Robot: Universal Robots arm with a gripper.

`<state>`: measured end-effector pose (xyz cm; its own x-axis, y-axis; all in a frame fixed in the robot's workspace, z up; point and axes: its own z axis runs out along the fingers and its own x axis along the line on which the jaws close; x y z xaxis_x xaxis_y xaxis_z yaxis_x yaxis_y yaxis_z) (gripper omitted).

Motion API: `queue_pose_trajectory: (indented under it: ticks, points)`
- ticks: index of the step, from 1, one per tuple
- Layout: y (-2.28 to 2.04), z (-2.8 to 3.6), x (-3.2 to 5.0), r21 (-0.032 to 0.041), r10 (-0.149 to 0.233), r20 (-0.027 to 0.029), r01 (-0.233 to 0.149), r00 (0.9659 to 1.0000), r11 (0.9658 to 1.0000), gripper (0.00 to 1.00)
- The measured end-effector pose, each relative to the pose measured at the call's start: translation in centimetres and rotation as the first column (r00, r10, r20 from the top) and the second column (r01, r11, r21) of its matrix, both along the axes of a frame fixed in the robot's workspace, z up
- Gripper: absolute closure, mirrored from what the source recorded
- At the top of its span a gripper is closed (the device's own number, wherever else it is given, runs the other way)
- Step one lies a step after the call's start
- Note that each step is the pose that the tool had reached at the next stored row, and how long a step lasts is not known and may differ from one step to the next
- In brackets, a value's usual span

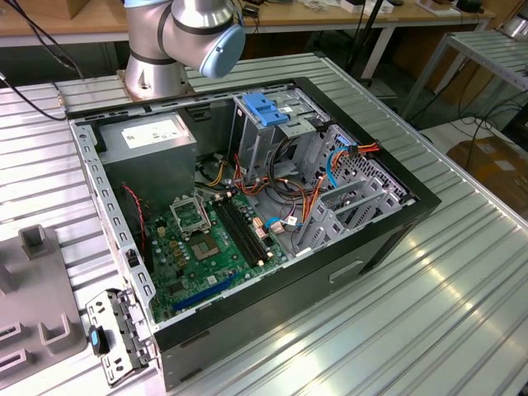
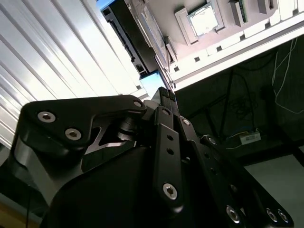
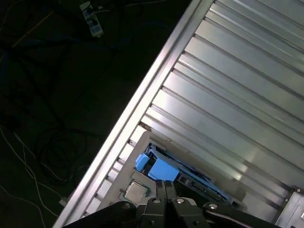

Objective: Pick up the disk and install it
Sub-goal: 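Pick up the disk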

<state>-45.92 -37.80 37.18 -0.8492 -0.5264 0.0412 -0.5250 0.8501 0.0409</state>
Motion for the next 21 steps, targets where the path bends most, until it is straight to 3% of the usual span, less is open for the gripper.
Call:
queue_pose_trajectory:
  ticks: [4,9,13,15,21]
  points:
    - [0.00,0.00,0.00,0.0000,0.045,0.0000,-0.045,0.9990,0.9990,0.89]
    - [0.00,0.00,0.00,0.0000,0.106,0.0001,-0.106,0.9943,0.9943,0.89]
    - [0.00,0.00,0.00,0.0000,0.148,-0.0001,-0.148,0.9890,0.9890,0.89]
    - [0.00,0.00,0.00,0.0000,0.175,0.0000,-0.175,0.9845,0.9845,0.89]
    - [0.00,0.00,0.01,0.0000,0.209,0.0000,-0.209,0.9779,0.9779,0.89]
